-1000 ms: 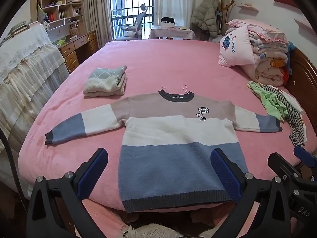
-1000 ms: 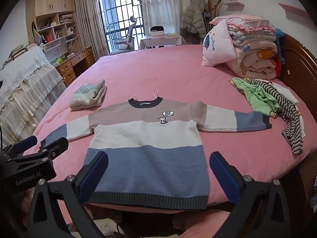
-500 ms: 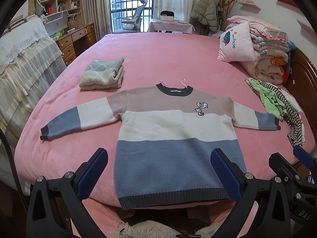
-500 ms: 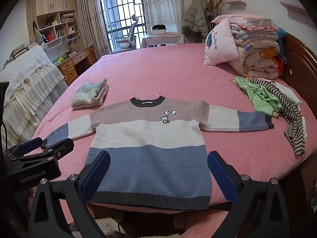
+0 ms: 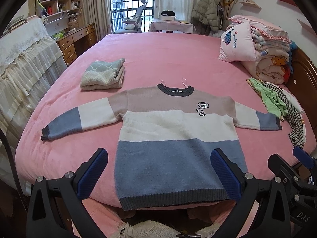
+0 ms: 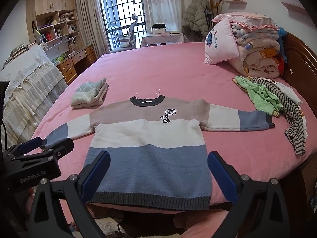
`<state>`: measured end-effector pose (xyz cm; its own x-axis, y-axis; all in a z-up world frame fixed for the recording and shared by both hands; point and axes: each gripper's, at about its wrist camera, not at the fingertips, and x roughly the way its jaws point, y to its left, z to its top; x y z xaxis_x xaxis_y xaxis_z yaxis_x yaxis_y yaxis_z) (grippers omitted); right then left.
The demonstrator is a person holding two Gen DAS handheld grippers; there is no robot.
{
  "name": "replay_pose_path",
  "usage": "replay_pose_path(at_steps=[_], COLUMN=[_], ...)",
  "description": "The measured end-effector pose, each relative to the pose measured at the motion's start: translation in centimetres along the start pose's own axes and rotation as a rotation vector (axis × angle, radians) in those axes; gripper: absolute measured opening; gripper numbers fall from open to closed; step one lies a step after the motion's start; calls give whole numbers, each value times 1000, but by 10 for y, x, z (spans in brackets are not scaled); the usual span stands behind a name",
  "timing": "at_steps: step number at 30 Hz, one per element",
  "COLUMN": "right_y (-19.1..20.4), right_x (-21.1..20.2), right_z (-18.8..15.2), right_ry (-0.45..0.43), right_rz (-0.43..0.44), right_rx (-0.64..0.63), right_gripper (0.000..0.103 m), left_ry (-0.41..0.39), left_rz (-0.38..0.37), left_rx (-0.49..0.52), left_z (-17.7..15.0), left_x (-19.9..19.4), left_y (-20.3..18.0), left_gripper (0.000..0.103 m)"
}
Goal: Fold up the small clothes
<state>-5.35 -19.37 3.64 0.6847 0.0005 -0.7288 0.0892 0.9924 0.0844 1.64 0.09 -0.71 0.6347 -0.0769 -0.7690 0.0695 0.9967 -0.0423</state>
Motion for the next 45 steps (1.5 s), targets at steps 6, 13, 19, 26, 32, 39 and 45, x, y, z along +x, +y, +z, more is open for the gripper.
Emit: replay_pose_path(at_steps=[6,13,19,26,32,39,45], right_y=[0,-1,0,1,1,5,1], right_x=[2,2,1,1,1,-5,-12], right_z=[0,0,-1,-1,-1,-7,-9], right_ry=[3,1,4,3,2,-10,-16], right_rz=[9,9,20,20,20,27,32], right_rx=[4,2,0,0,0,-1,11], right_gripper=[99,99,99,99,99,99,99], left_ry=[1,0,2,1,-26,-53,-34], left_rz=[0,2,3,2,-19,-10,-5], left_rx=[1,5,1,4,25,34,22], left_z=[0,-1,-2,-2,-5,-8,-9], left_x=[0,0,-2,-2,-9,-19,-22], left_y=[1,1,2,2,-2,-3,-2], left_gripper=[103,103,103,103,103,103,103])
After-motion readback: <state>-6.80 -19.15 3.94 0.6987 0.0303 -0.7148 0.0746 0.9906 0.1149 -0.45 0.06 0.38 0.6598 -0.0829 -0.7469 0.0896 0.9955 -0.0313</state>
